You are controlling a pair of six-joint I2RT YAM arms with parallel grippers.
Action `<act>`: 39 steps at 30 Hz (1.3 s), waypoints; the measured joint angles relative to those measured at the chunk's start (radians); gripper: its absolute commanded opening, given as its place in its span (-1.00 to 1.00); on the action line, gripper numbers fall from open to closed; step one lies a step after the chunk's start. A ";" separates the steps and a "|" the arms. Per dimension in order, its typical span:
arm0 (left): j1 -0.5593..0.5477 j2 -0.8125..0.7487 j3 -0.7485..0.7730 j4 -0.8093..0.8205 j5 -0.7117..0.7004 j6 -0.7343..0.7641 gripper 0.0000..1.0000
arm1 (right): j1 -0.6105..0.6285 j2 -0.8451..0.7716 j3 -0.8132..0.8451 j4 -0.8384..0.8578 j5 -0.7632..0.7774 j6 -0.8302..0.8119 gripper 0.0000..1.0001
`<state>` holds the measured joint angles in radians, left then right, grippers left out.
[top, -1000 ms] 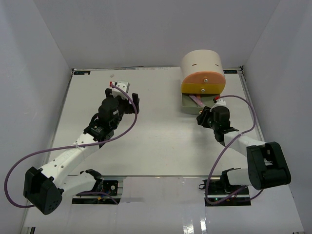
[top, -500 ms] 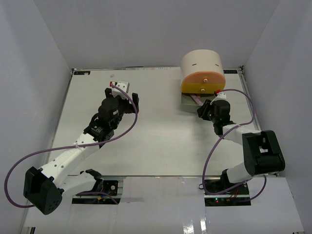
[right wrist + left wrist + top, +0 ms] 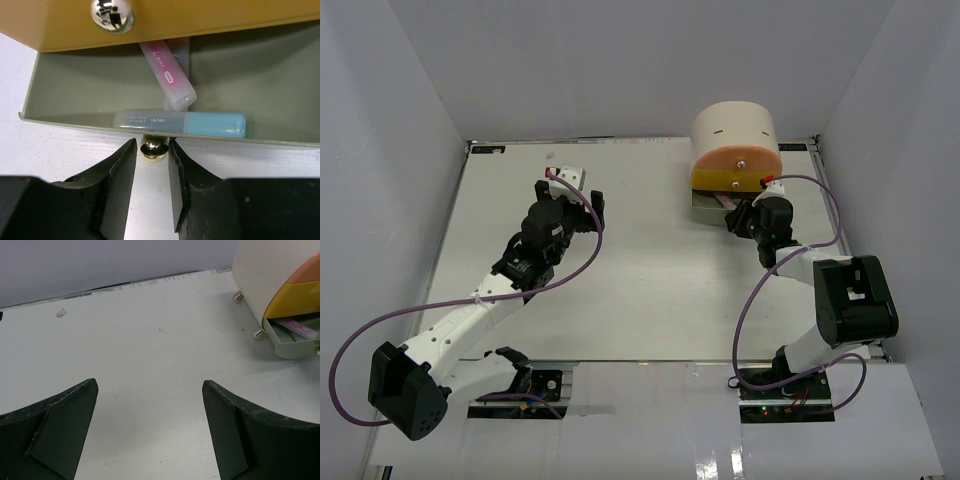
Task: Sort the stationery into containers
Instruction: Close the drawer in the storage box.
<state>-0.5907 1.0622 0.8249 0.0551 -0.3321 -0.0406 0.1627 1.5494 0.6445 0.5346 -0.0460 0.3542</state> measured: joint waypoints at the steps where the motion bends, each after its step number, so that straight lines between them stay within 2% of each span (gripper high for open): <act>1: 0.000 0.000 0.000 0.000 0.000 0.000 0.92 | -0.002 0.000 0.001 0.002 -0.003 -0.001 -0.22; 13: 0.000 0.000 -0.001 0.002 -0.001 0.006 0.92 | -0.021 0.077 0.074 0.070 -0.055 -0.040 -0.03; 21: 0.000 0.001 -0.002 0.005 -0.002 0.011 0.92 | -0.031 0.120 0.095 0.132 -0.081 -0.052 0.20; 39: 0.000 0.002 -0.017 0.021 -0.008 0.019 0.91 | -0.043 0.195 0.152 0.183 -0.146 -0.057 0.44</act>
<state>-0.5907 1.0645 0.8082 0.0765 -0.3397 -0.0216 0.1200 1.7439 0.7967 0.7177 -0.1917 0.2974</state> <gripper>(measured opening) 0.959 0.708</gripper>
